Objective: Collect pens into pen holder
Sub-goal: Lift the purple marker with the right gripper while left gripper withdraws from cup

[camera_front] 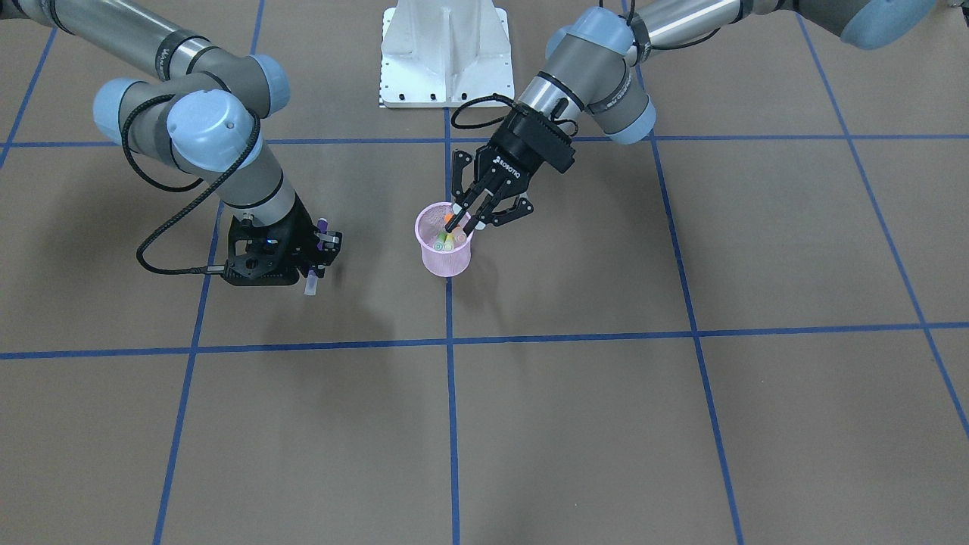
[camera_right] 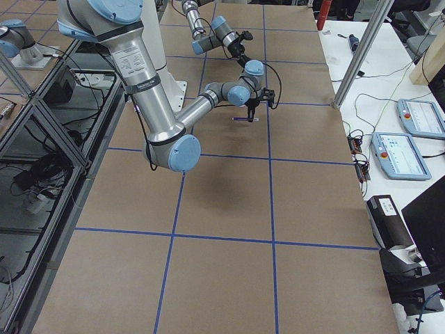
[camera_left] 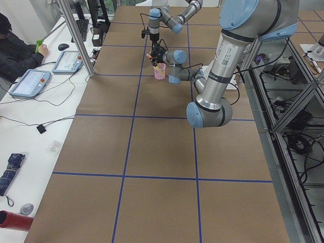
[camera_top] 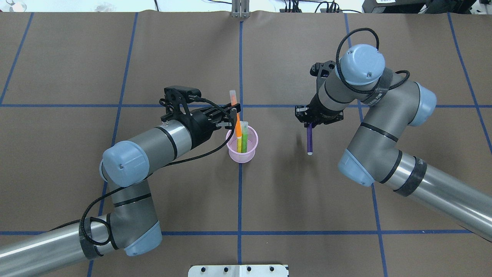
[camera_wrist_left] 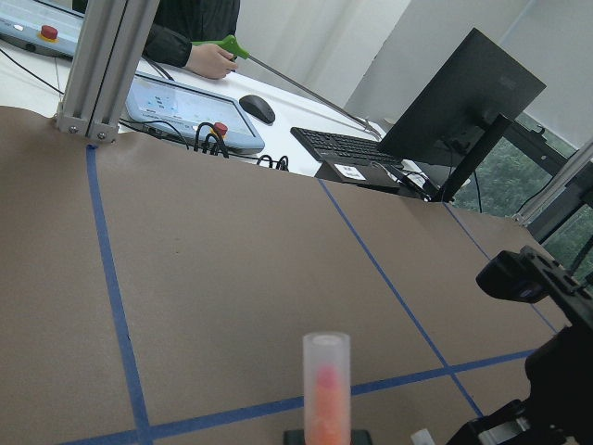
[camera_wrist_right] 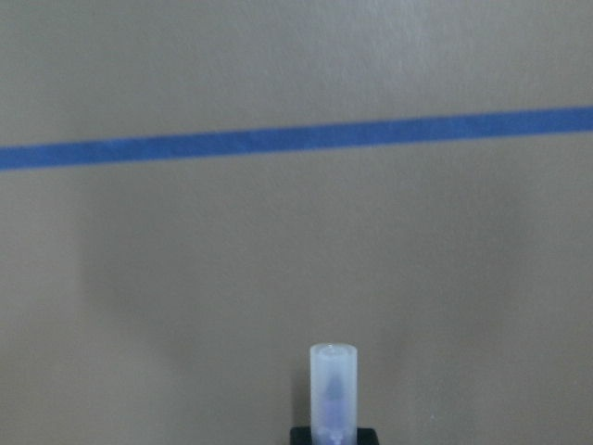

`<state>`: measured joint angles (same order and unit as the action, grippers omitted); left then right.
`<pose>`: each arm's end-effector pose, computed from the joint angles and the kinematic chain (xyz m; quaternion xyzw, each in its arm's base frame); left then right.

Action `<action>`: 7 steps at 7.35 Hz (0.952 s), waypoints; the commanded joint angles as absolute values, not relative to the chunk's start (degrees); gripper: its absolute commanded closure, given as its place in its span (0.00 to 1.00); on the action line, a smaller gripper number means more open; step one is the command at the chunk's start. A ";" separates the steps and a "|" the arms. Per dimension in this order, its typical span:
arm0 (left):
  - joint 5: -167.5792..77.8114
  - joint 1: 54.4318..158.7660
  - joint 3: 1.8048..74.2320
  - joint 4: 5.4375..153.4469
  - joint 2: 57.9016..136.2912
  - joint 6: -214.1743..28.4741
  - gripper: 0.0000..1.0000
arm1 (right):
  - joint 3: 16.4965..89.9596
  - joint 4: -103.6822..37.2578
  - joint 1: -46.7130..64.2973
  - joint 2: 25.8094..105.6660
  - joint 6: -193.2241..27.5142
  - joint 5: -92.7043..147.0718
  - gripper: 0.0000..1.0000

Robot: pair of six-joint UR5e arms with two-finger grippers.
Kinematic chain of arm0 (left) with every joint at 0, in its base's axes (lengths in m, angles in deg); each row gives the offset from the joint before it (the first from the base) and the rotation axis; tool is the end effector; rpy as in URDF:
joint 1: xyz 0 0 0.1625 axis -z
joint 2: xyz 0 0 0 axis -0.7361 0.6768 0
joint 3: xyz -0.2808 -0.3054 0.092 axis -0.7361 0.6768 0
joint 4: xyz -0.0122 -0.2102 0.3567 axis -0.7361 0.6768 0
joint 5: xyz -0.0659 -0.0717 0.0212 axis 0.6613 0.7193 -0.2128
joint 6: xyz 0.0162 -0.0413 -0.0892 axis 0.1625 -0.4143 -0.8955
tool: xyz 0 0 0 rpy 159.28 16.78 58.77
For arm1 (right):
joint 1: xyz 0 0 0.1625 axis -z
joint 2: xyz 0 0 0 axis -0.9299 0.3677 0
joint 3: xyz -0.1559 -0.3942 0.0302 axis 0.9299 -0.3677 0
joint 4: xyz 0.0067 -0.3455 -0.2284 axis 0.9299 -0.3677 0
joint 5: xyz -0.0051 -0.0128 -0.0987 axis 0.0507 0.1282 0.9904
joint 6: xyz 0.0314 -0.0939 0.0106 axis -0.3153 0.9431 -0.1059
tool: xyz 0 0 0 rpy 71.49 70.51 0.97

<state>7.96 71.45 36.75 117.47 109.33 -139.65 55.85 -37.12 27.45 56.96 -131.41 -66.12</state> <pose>0.5226 -0.4086 0.2096 0.4070 0.6191 -0.0752 0.6674 -0.4419 -0.5018 0.3075 0.0205 -0.4200 0.0417 0.9063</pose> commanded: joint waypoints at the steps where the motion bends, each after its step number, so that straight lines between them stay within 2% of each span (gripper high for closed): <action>1: 7.85 71.40 35.56 117.50 109.58 -139.64 1.00 | 58.22 -37.06 25.80 56.84 -131.13 -65.99 1.00; 6: 7.76 70.70 33.98 118.46 109.32 -139.90 1.00 | 60.42 -32.84 25.45 56.75 -130.69 -62.30 1.00; 7: 7.76 70.69 32.67 121.51 109.41 -140.17 0.79 | 61.12 -32.76 25.36 56.84 -130.43 -61.34 1.00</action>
<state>7.80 70.79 33.78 118.95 109.37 -139.91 60.28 -33.13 25.45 56.78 -130.71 -62.59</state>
